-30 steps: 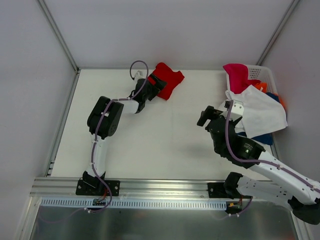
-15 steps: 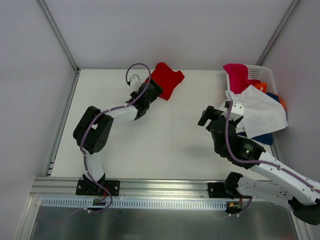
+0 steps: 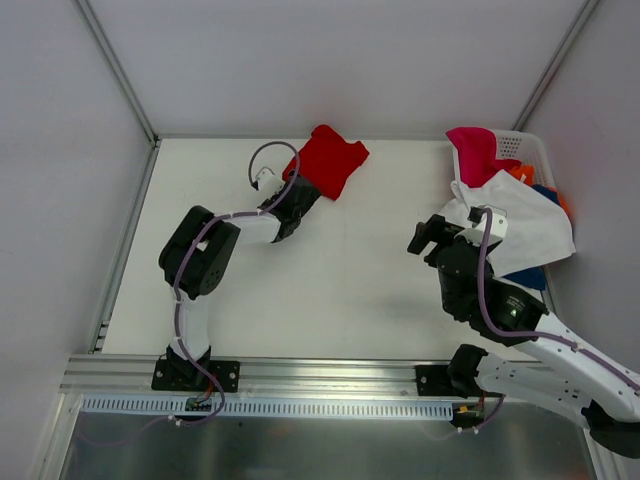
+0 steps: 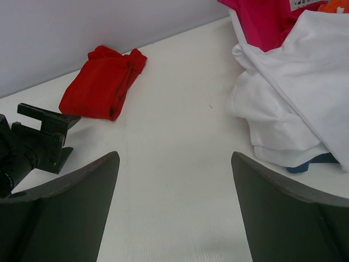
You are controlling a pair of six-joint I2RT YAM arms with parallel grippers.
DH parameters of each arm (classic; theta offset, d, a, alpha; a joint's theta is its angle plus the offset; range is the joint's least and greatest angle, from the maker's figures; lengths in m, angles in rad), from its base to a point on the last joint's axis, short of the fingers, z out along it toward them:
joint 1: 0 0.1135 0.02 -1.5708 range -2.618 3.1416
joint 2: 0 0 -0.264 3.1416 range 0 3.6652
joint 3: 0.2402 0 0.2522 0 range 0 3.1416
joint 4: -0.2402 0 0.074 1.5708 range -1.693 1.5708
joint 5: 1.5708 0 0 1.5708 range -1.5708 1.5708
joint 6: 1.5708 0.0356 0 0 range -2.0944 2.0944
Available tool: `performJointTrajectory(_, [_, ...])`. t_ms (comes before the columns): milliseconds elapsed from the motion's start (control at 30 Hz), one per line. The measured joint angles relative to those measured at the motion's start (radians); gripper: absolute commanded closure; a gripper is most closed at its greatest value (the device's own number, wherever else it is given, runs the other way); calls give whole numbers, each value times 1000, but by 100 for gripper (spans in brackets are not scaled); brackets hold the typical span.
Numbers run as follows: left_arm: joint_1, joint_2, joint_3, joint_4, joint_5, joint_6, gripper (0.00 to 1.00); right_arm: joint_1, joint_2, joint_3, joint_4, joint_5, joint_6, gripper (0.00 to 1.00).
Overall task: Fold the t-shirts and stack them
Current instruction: Fold the tshirt, then neatly place the folded tshirt to the corner
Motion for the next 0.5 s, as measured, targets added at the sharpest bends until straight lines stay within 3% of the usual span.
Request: performJointTrajectory(500, [0, 165, 156, 60, -14, -70, 1, 0, -4, -1, -16, 63, -27, 10])
